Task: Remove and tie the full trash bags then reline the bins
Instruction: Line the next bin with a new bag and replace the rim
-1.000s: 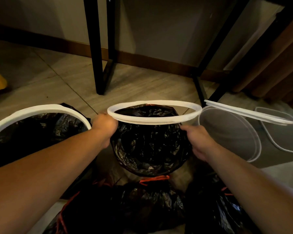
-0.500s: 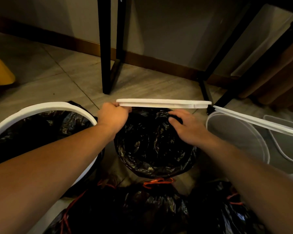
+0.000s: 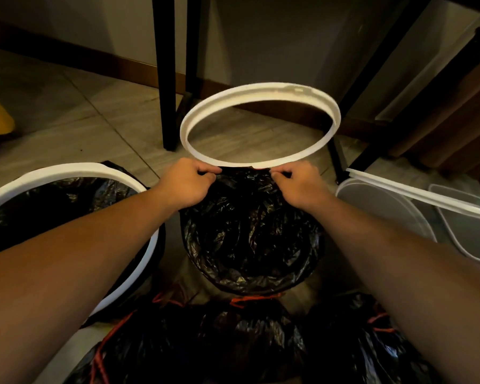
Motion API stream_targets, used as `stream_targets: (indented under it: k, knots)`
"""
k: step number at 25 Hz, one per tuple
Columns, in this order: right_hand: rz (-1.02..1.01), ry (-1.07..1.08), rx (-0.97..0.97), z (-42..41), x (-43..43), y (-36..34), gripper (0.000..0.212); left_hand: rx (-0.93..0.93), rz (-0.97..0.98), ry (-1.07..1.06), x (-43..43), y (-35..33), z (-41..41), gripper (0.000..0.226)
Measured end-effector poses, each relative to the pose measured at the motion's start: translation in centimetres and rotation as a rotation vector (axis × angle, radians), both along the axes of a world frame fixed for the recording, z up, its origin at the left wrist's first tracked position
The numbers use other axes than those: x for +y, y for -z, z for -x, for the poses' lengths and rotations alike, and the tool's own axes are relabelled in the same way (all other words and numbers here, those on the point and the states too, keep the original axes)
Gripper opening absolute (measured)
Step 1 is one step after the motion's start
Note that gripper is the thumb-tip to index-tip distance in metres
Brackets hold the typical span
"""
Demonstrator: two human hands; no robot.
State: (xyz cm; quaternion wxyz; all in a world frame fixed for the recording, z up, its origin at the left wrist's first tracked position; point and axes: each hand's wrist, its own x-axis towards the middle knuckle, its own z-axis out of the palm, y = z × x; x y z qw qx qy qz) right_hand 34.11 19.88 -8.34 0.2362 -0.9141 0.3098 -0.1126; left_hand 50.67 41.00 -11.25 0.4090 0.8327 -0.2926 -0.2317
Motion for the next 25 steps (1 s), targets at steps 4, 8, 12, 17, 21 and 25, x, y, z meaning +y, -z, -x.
stream_targets:
  k: [4,8,12,17,21,25]
  knots:
    - [-0.325,0.099,-0.044,-0.6,-0.7,0.5,0.022,-0.113,-0.041,0.021,-0.3,0.2,0.0,0.030]
    - [-0.712,0.225,-0.011,-2.1,-1.0,0.8,0.018,-0.079,-0.088,0.009,-1.2,0.4,0.0,0.040]
    - [-0.761,0.251,0.068,-3.1,-1.0,1.2,0.019,0.080,-0.088,0.020,-2.1,0.5,-0.2,0.038]
    - [-0.653,0.246,0.115,-3.0,-1.1,1.8,0.021,0.174,-0.242,0.010,-1.9,0.3,0.7,0.040]
    - [-0.350,0.199,0.054,1.1,-0.9,0.3,0.036,0.157,-0.131,-0.124,-1.0,-0.8,1.5,0.029]
    - [-0.229,0.350,-0.078,9.0,4.2,-0.1,0.018,0.111,-0.171,-0.069,1.0,-1.8,3.0,0.026]
